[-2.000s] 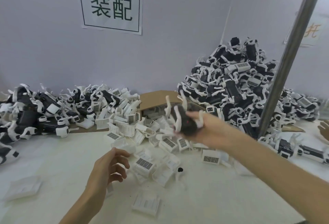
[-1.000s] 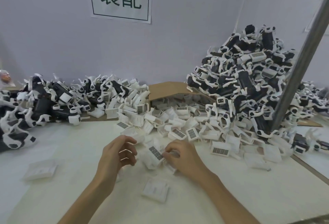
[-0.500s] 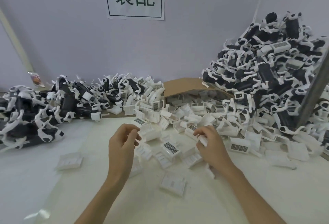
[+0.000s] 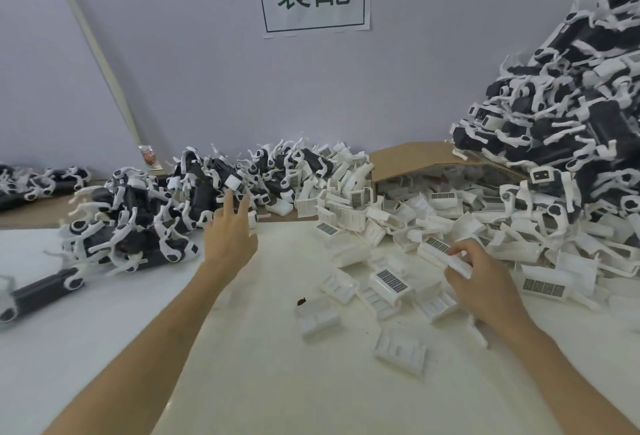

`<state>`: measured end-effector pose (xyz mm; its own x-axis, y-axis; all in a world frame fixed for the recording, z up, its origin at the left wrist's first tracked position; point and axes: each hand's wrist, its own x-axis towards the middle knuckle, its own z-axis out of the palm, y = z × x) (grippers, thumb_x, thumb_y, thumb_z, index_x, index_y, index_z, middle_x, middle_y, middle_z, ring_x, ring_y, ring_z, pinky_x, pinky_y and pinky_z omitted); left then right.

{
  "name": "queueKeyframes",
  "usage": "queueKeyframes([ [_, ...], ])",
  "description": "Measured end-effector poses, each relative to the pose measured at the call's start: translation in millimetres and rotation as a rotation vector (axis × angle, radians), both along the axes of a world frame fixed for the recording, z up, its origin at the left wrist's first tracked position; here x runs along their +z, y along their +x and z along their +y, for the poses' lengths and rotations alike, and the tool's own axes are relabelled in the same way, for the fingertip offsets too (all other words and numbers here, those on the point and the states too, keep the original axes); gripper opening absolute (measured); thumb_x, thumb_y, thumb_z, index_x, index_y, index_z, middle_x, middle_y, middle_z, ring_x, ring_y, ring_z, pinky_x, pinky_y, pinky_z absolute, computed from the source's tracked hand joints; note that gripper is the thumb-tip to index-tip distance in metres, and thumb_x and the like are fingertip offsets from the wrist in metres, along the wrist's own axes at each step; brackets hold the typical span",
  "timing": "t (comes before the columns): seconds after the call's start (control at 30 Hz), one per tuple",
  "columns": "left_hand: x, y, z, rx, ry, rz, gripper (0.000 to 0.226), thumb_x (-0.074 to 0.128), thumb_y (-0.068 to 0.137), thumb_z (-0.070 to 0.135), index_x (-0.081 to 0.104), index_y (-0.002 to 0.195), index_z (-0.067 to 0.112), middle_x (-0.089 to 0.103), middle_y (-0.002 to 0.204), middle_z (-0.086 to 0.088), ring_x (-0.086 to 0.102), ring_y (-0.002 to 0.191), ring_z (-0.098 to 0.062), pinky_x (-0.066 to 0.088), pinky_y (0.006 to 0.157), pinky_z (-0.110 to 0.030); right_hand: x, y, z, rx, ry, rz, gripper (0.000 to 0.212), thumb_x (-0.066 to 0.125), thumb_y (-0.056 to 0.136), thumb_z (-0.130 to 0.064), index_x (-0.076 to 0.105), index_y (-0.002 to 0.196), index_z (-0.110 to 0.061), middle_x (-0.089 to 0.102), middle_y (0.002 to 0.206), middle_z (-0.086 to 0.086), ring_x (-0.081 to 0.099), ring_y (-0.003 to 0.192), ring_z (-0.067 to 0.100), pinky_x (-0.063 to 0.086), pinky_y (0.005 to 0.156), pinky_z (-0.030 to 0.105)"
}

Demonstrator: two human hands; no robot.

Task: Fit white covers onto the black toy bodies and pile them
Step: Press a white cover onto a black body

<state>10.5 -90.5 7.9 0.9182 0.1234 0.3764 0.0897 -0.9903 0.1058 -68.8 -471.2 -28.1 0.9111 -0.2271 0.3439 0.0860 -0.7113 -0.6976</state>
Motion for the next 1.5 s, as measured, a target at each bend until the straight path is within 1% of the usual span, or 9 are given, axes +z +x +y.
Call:
queueKeyframes([
  [0.1,-6.6,28.0,5.8,-0.001,0.054,0.121,0.077,0.056,0.09,0.004,0.022,0.156,0.023,0.001,0.167,-0.013,0.053,0.119,-0.036,0.052,0.085,-0.041,-0.4,-0.6,0.9,-0.012,0.15,-0.051,0.022,0.064,0.092,-0.008,0.057,0.104,-0.025,0.057,0.09,-0.012,0.051,0.077,-0.003,0.034,0.06,0.018],
  [0.23,-12.6,53.5,6.2,0.049,-0.025,0.192,0.061,0.05,0.09,0.003,0.038,0.146,0.023,0.028,0.149,-0.016,0.058,0.113,-0.037,0.046,0.083,-0.042,1.1,5.8,-4.3,-0.001,0.232,-0.053,0.028,0.057,0.094,-0.001,0.057,0.107,-0.025,0.061,0.108,-0.001,0.052,0.087,0.015,0.034,0.068,0.03],
  [0.4,-9.8,69.2,17.4,-0.003,0.059,0.179,0.053,0.052,0.091,-0.001,0.043,0.138,0.022,0.038,0.137,-0.011,0.059,0.109,-0.036,0.047,0.08,-0.043,0.2,6.2,-3.1,0.0,0.228,-0.035,0.027,0.059,0.092,-0.001,0.059,0.106,-0.024,0.061,0.108,0.001,0.051,0.084,0.013,0.031,0.07,0.031],
  [0.6,10.7,72.6,32.8,-0.108,0.03,0.122,0.03,0.058,0.098,0.025,0.055,0.128,0.025,0.056,0.128,-0.006,0.061,0.104,-0.032,0.047,0.077,-0.038,4.3,5.7,-3.9,0.052,0.382,-0.019,0.028,0.06,0.094,-0.006,0.056,0.11,-0.027,0.058,0.106,0.001,0.057,0.09,0.017,0.04,0.073,0.034],
  [0.87,52.2,32.5,-22.1,-0.338,-0.953,-0.371,0.03,0.062,0.098,0.041,0.059,0.113,0.016,0.066,0.096,-0.004,0.059,0.08,-0.017,0.047,0.062,-0.024,16.0,-0.3,0.6,0.187,0.746,0.103,0.019,0.055,0.101,-0.014,0.063,0.113,-0.027,0.07,0.108,0.007,0.065,0.088,0.019,0.05,0.06,0.023],
  [1.0,65.6,-3.1,-67.4,-0.487,-2.047,0.004,0.041,0.059,0.098,0.049,0.058,0.126,0.019,0.07,0.118,-0.011,0.069,0.108,-0.028,0.059,0.086,-0.044,19.9,-4.3,0.0,0.306,0.866,0.155,0.021,0.045,0.106,-0.015,0.063,0.117,-0.017,0.075,0.106,0.014,0.07,0.077,0.026,0.047,0.059,0.028],
  [1.07,62.4,-22.9,-87.5,-0.473,-2.386,0.191,0.049,0.061,0.092,0.054,0.062,0.123,0.017,0.072,0.115,-0.023,0.072,0.104,-0.039,0.062,0.072,-0.052,21.1,-5.4,-0.3,0.372,0.907,0.171,0.024,0.042,0.106,-0.013,0.063,0.118,-0.012,0.075,0.105,0.017,0.07,0.073,0.025,0.046,0.058,0.029],
  [1.33,29.8,-62.3,-133.6,-0.356,-2.374,0.602,0.057,0.079,0.072,0.035,0.061,0.111,-0.002,0.072,0.076,-0.017,0.075,0.068,-0.032,0.059,0.052,-0.041,15.1,2.6,0.2,0.315,1.061,0.219,0.026,0.041,0.105,-0.006,0.065,0.113,-0.008,0.068,0.105,0.023,0.065,0.077,0.024,0.052,0.054,0.029],
  [1.5,19.6,-61.4,-136.6,-0.387,-2.347,0.53,0.058,0.081,0.067,0.028,0.061,0.116,0.004,0.074,0.08,-0.015,0.076,0.08,-0.027,0.06,0.065,-0.043,13.8,8.3,-3.6,0.264,0.997,0.207,0.025,0.038,0.099,-0.001,0.062,0.094,-0.008,0.065,0.096,0.017,0.057,0.088,0.027,0.048,0.07,0.035],
])
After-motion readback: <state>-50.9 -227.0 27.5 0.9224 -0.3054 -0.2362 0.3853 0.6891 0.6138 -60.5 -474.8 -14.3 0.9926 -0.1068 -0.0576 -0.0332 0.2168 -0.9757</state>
